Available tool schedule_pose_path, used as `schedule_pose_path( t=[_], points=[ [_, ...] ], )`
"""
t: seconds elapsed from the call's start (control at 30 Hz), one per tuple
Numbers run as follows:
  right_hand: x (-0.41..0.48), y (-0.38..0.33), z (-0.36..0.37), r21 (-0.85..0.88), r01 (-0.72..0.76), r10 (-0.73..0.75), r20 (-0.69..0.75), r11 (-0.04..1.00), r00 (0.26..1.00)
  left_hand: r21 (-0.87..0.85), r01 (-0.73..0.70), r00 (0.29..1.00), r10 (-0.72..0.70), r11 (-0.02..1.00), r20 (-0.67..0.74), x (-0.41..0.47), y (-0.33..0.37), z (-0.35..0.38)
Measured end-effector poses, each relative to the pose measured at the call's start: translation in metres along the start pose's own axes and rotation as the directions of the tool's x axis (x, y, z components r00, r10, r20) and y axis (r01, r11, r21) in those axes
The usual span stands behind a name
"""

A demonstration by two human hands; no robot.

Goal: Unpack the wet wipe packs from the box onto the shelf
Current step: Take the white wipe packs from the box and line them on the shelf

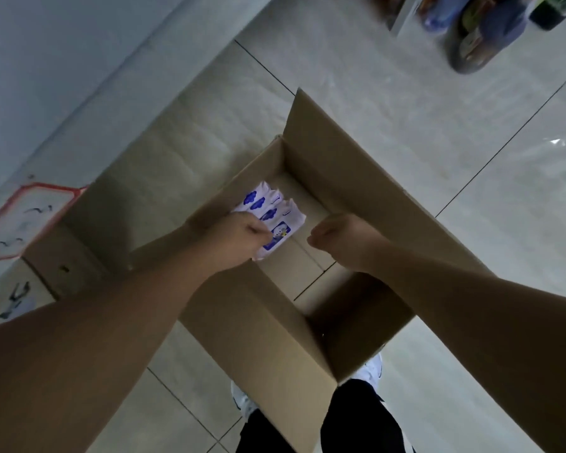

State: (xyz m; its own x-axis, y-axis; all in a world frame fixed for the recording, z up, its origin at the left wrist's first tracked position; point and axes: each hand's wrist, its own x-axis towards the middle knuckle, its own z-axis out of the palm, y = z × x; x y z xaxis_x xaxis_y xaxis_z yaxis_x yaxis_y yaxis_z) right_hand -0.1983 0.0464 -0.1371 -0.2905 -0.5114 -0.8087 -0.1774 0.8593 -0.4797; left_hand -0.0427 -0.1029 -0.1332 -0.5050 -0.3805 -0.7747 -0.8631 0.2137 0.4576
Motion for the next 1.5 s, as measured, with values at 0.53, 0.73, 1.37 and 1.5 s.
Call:
schedule_pose_path(
  t=[0.53, 0.73, 1.37, 1.5],
  points=[
    [0.119, 0.012, 0.030, -0.012, 0.074, -0.074, -0.028, 0.997, 0.997, 0.234, 0.021, 0.995, 0.004, 0.972, -0.103, 0.112, -0.051, 0.023],
    [0.138, 0.012, 0.034, 0.090, 0.119, -0.123, 0.037, 0.989, 0.992, 0.401, -0.029, 0.978, 0.109, 0.916, -0.178, 0.125, -0.059, 0.027],
    [0.151, 0.039, 0.060, 0.192, 0.140, -0.144, 0.008, 0.971, 0.990, 0.629, -0.143, 0.945, 0.294, 0.764, -0.143, 0.137, -0.059, 0.033],
    [0.129, 0.038, 0.055, 0.364, 0.110, -0.137, 0.051, 0.925, 0.989, 0.505, -0.214, 0.950, 0.299, 0.836, -0.093, 0.119, -0.057, 0.020]
  ],
)
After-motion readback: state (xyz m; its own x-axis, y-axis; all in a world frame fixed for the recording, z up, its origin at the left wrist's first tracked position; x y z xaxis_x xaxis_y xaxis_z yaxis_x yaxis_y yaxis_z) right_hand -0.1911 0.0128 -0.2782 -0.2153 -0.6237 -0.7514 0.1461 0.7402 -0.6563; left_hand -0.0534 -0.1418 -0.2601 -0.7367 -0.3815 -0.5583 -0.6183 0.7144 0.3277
